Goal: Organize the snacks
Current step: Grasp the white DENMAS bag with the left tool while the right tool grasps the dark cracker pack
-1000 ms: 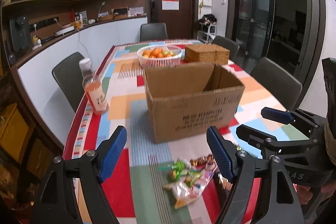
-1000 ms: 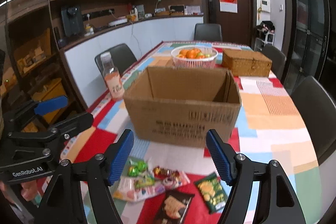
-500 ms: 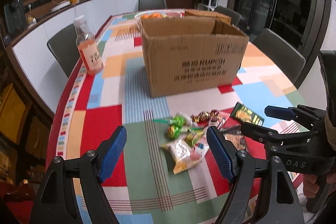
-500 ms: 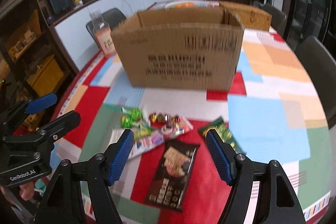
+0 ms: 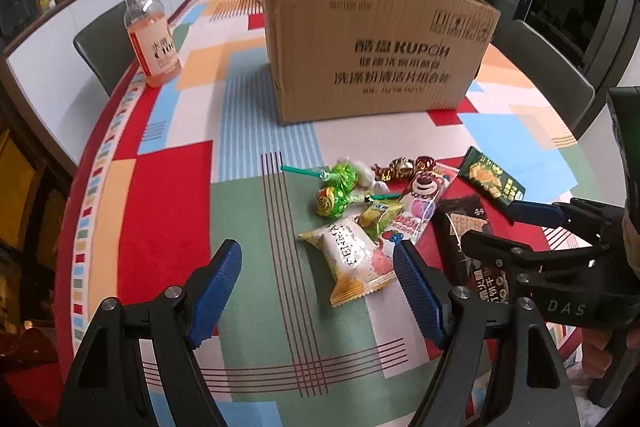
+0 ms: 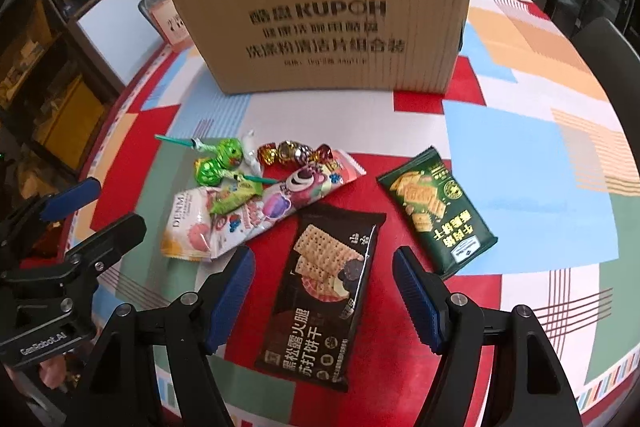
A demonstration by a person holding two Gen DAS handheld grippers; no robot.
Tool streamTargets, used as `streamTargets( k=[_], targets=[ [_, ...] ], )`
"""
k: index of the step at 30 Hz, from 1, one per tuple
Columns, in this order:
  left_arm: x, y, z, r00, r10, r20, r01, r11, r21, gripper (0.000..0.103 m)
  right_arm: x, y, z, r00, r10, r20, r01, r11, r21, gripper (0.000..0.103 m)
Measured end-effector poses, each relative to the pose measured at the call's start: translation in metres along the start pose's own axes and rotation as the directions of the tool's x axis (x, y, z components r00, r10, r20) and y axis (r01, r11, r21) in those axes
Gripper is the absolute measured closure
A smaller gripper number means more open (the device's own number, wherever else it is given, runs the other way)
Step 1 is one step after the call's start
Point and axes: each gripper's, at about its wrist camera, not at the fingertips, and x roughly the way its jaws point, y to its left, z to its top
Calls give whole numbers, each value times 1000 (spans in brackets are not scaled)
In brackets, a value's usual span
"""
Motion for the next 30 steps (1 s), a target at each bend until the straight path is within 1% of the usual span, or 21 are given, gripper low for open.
streamTargets(
  k=[6,9,11,14,16,20,22,24,26,28,29,30],
  targets=[
    [22,-2,4,999,-16,-45,15,1000,-10,26,13,-2,-2,999,0,-37,0,1000,9,31],
    [32,-4,4,998,-20,-67,19,1000,-9,27,16,-3,-2,999,-3,-41,3,1000,10,31],
    [38,-4,5,996,-23,-83,21,1000,-18,30,18,-3,-2,999,-9,-42,9,1000,7,31],
    [46,-5,7,995,-28,-93,26,999,-25,32,22,-2,-1,999,-13,-45,13,1000,5,31],
    [52,-4,7,994,-28,-107,24,999,-34,37,25,-3,-1,999,-16,-50,17,1000,5,31],
    [60,-4,6,992,-43,-120,37,998,-52,40,31,-2,-2,998,-29,-60,29,1000,2,31],
    [62,-3,4,990,-46,-131,39,998,-54,45,34,-2,-2,998,-31,-63,32,999,2,31],
    [62,-3,3,991,-45,-128,38,998,-54,48,37,-2,-2,997,-41,-62,41,999,-2,31],
    [61,-1,2,991,-42,-126,36,998,-54,53,38,0,-2,996,-68,-55,67,998,-13,31],
    [61,0,2,991,-36,-127,29,998,-51,62,39,1,-2,996,-77,-50,76,997,-17,31],
    [60,0,1,992,-29,-126,23,999,-46,63,38,2,-2,995,-84,-46,83,996,-23,33],
    [60,0,0,992,-24,-126,19,999,-40,67,41,7,-1,995,-87,-39,86,996,-32,39]
  ],
)
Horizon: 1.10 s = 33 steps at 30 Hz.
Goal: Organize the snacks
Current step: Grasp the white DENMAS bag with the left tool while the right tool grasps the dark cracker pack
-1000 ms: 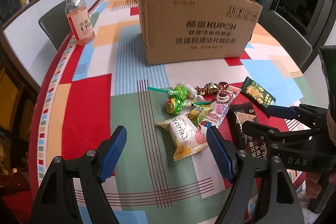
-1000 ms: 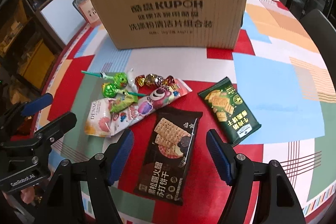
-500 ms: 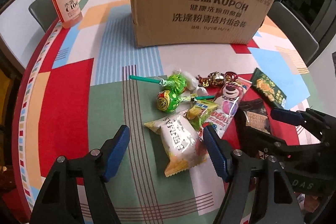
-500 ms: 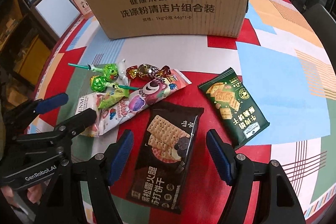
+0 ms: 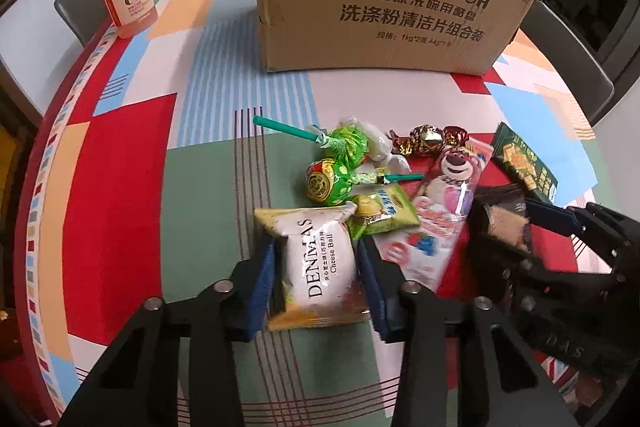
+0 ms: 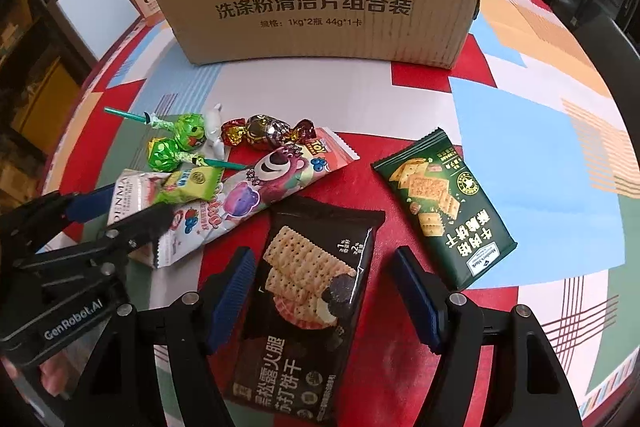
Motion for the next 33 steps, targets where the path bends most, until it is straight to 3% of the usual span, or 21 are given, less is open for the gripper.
streamTargets(
  k=[3,13,33],
  targets=[
    [-2,0,-3,1000,2,0,-2,1000,6,69,0,0,0,1000,2,11,-2,1000,-1,46],
    [-16,-2,-15,1000,3,19,-3,1000,-9,71,-12,-15,-5,999,22,27,-22,999,30,49],
    [-85,-20,-5,980,-33,196,29,999,24,72,-78,-13,-7,979,35,202,-36,999,2,52]
  ],
)
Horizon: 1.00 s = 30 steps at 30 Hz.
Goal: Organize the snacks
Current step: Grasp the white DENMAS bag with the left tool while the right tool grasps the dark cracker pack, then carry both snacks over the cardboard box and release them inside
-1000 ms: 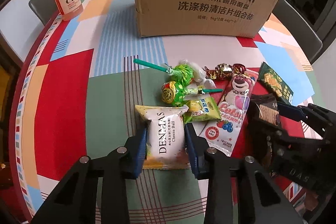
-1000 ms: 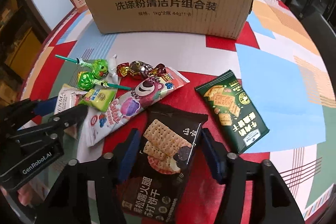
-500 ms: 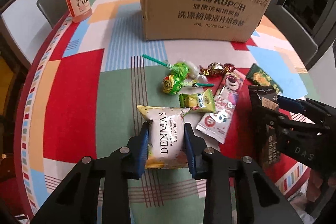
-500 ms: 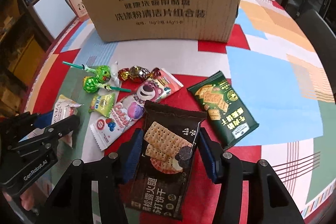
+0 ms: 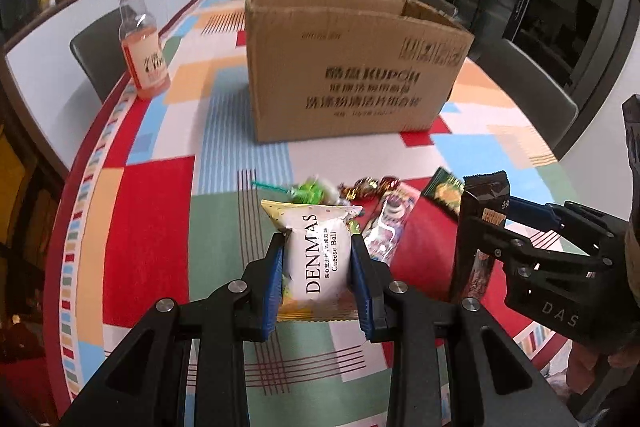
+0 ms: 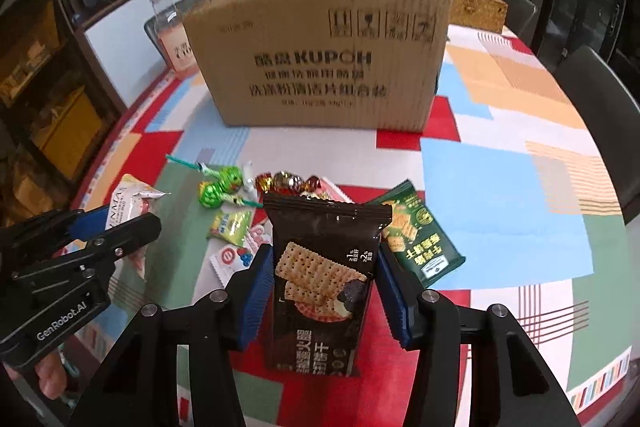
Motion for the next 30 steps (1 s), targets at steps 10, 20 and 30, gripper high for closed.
streamTargets(
  k=[10,20,30],
  targets=[
    [-20,-9,19,996,-4,84,1,1000,29,72,-28,-4,13,995,3,100,-3,1000,2,52],
    [-34,-16,48,985,4,171,-14,998,57,72,-46,-9,37,981,11,196,-11,1000,-3,52],
    [-46,-17,96,962,23,271,-49,995,90,72,-63,-11,82,947,9,322,-3,1000,-19,52]
  ],
)
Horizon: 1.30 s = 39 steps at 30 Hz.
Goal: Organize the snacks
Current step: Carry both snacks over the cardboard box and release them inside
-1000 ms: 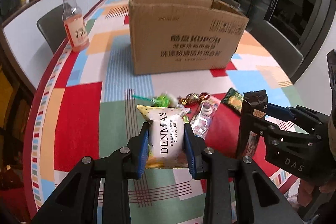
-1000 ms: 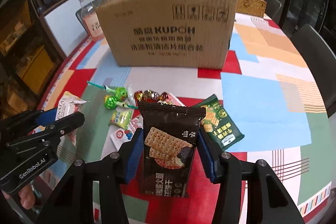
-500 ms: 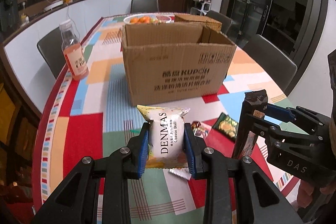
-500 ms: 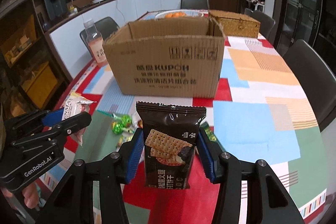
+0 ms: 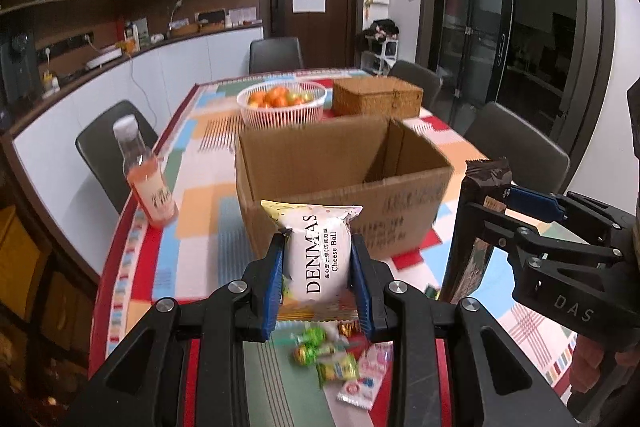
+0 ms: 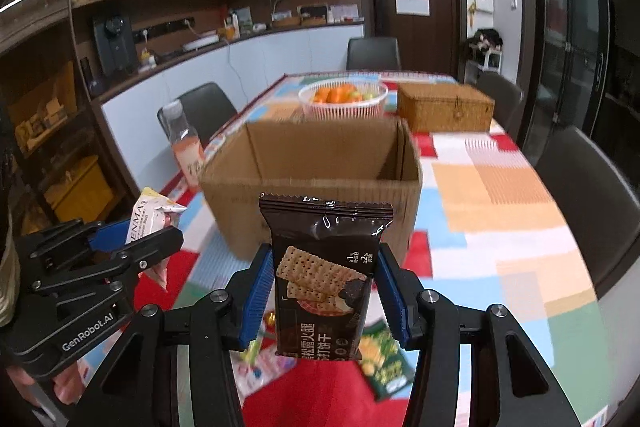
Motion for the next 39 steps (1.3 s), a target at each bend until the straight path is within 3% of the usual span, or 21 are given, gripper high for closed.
streamTargets(
  k=[12,16,22,35,36,37,39],
  targets=[
    [5,8,61,996,17,91,-20,999,33,72,0,1,75,986,-14,166,20,999,-33,52],
    [12,10,76,995,11,94,-15,999,38,72,9,0,94,984,-14,176,22,999,-41,52],
    [40,16,93,998,-2,59,1,1000,19,72,34,-4,113,990,-18,142,25,999,-44,52],
    [114,27,93,994,-19,-104,17,1000,-20,71,111,-19,110,997,-38,-65,35,999,-33,52],
    [116,28,92,994,-4,-108,2,1000,-18,65,117,-20,108,995,-35,-93,31,999,-40,52],
    [115,28,90,994,13,-107,-16,1000,-20,53,119,-19,107,994,-38,-104,33,998,-45,51],
    [109,30,86,996,29,-86,-31,999,-22,40,121,-19,104,990,-89,-112,83,995,-61,42]
  ],
)
